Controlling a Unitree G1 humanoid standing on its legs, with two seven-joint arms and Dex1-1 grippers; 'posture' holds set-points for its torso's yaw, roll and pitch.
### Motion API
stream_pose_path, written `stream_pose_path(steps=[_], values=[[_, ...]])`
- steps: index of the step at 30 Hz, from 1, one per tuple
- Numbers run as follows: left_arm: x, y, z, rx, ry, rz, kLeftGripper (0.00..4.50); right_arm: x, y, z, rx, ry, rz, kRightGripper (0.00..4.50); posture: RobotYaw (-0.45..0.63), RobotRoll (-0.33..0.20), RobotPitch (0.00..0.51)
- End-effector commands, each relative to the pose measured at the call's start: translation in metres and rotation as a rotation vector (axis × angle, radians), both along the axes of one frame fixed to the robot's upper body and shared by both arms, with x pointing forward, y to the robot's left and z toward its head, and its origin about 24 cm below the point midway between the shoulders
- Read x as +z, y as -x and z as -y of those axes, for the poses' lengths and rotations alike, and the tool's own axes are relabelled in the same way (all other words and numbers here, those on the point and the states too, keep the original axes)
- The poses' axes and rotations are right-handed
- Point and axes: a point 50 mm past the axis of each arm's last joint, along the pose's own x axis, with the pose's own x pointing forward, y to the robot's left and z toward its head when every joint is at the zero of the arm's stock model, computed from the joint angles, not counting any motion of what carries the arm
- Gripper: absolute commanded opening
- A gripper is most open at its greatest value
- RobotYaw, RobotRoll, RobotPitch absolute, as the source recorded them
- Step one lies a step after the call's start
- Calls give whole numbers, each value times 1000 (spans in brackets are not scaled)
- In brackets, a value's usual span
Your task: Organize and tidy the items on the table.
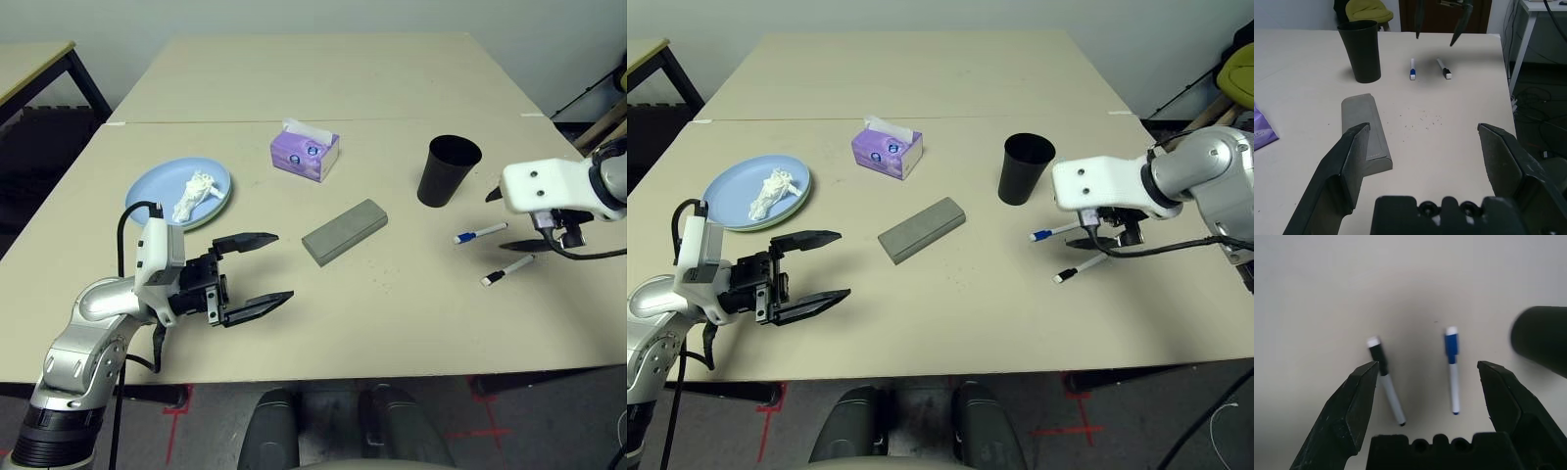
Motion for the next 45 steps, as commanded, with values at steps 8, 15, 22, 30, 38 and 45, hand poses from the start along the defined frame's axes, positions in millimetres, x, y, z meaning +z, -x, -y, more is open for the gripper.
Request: stream_pose_path(steps=[8, 15, 22, 30, 38, 45], values=[[0, 1, 0, 5, -7, -12, 4475, -23, -7, 3, 193, 201, -101, 4500, 124, 0, 87], [0, 3, 1, 9, -8, -16, 4475, -41, -7, -4, 267, 242, -154, 4500, 136, 0, 96], [-1, 4, 3, 8, -8, -22, 4475, -56, -6, -15, 288, 252, -185, 4500, 141, 0, 101], [-2, 5, 4, 9, -7, -20, 4475, -73, -4, -19, 294, 272, -217, 4500, 153, 0, 101], [-2, 7, 3, 17, -12, -20, 4475, -83, -3, -17, 282, 292, -242, 4500, 161, 0, 103], [-2, 6, 1, 15, -16, -22, 4500, -85, -1, -7, 246, 318, -243, 2829, 161, 0, 103]])
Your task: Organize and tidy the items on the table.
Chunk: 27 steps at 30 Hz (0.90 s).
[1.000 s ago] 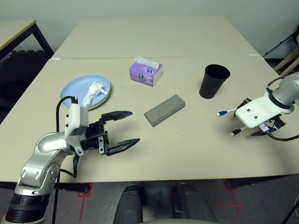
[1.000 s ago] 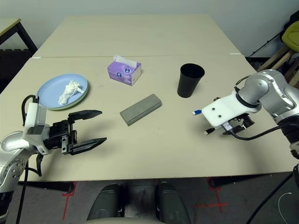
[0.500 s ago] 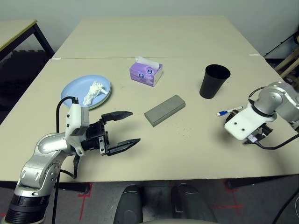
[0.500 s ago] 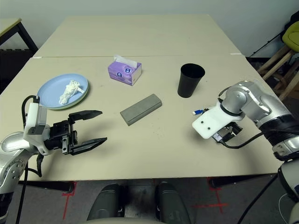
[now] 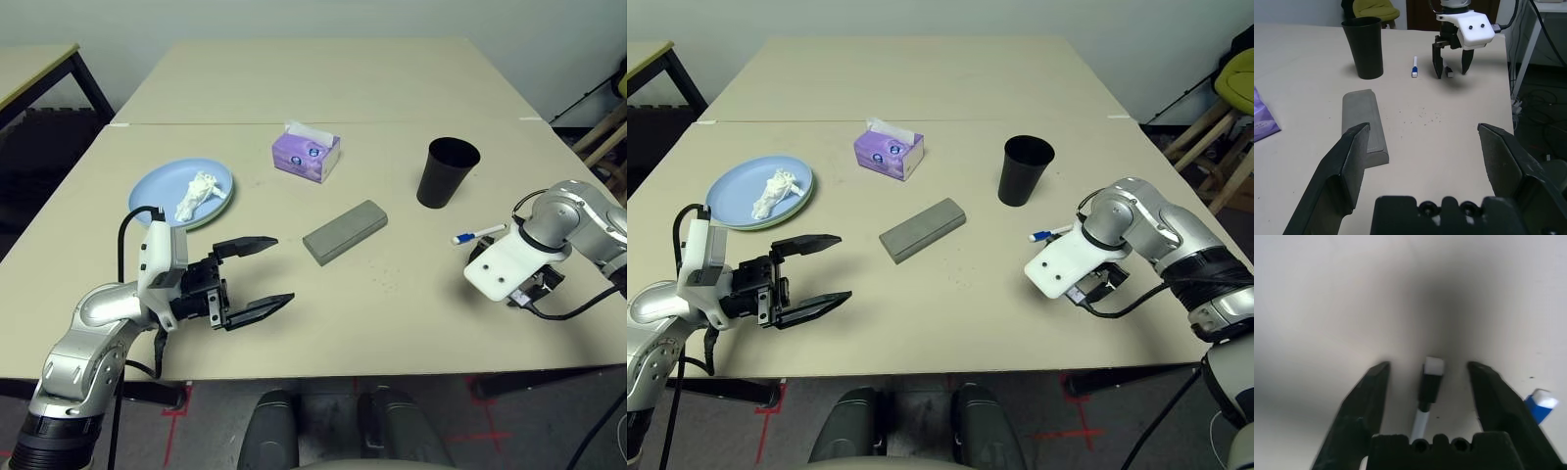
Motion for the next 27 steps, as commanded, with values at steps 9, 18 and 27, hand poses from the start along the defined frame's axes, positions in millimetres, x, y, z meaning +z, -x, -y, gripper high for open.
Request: stream_pose_path(steps=[9, 18, 27], values=[[2, -1, 2, -25, -19, 6, 4500, -6, 7, 14, -102, -13, -45, 10, 161, 0, 103], [1, -3, 2, -28, -20, 1, 4500, 31, 2, -9, -210, -273, -25, 10, 128, 0, 112], [0, -5, 5, -35, -16, 2, 4500, 85, -7, -49, -329, -694, -85, 10, 116, 0, 105]])
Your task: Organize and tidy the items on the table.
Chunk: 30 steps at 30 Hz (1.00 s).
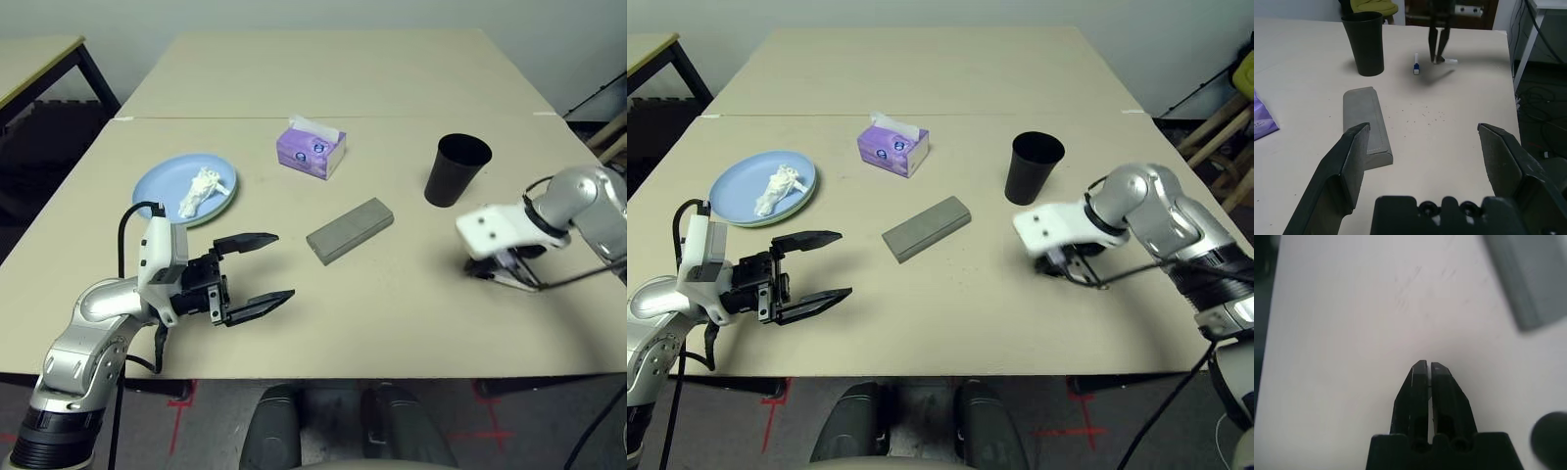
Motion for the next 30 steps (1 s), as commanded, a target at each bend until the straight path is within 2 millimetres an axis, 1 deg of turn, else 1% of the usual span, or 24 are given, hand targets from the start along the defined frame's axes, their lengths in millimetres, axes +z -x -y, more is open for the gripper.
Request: stream_pose_path(steps=[1, 4, 7, 10, 14, 19, 24, 26, 28, 30], values=[[-2, -1, 2, -18, -12, -7, 4500, 19, -3, -12, -47, -176, -10, 10, 116, 0, 105], [-2, -1, 2, -21, -13, -7, 4500, 35, -10, -24, -99, -340, 16, 10, 114, 0, 105], [-2, -2, 2, -24, -15, -10, 4500, 49, -19, -34, -161, -498, 79, 10, 110, 0, 107], [-2, -2, 2, -27, -18, -11, 4500, 59, -26, -39, -208, -598, 147, 10, 110, 0, 107], [-1, -3, 2, -28, -23, -9, 4500, 69, -36, -40, -265, -715, 279, 10, 108, 0, 107], [-2, -3, 2, -27, -25, -10, 4500, 84, -52, -33, -372, -856, 453, 10, 109, 0, 106], [-3, -3, 2, -28, -27, -10, 4500, 96, -62, -21, -464, -976, 620, 10, 106, 0, 106], [-4, -3, 1, -28, -27, -10, 4500, 98, -64, -15, -493, -999, 682, 10, 106, 0, 106], [-4, -4, 1, -27, -27, -9, 4500, 100, -64, -4, -531, -1040, 751, 10, 108, 0, 107], [-5, -3, 1, -27, -26, -10, 4500, 98, -62, 5, -552, -1033, 780, 10, 109, 0, 108]])
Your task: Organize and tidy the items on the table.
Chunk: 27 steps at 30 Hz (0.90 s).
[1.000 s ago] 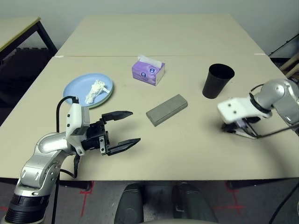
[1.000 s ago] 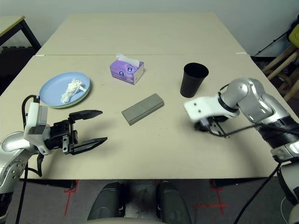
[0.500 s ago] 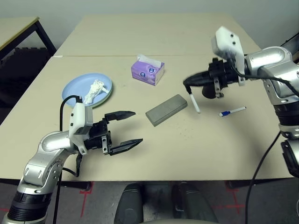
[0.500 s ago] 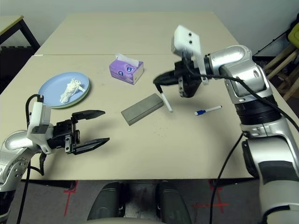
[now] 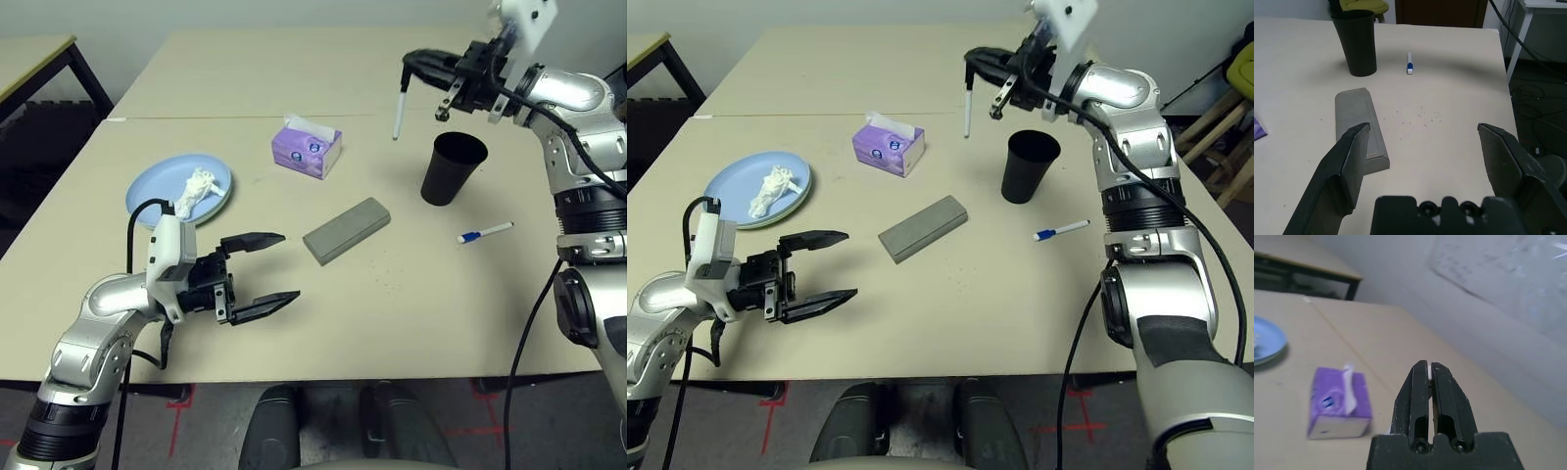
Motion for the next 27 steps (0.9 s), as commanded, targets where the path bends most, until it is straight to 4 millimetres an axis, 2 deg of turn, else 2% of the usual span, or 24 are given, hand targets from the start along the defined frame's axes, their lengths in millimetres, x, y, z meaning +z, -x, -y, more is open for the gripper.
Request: stream_pose_path(steps=[1, 6, 12, 19, 27], values=[[-4, 1, -1, -9, -20, -4, 4500, -1, 4, 20, -71, -13, 40, 10, 109, 0, 108], [-6, 1, -2, -9, -21, -6, 4500, -10, 11, 41, -141, 0, 36, 10, 106, 0, 107], [-7, 0, -3, -16, -25, -5, 4500, -27, 19, 52, -168, 26, -12, 10, 94, 0, 106], [-7, -1, -5, -21, -29, -4, 4500, -38, 23, 49, -155, 41, -62, 10, 95, 0, 104], [-7, 1, -7, -13, -30, -2, 4500, -62, 22, 46, -138, 92, -160, 10, 111, 0, 101]])
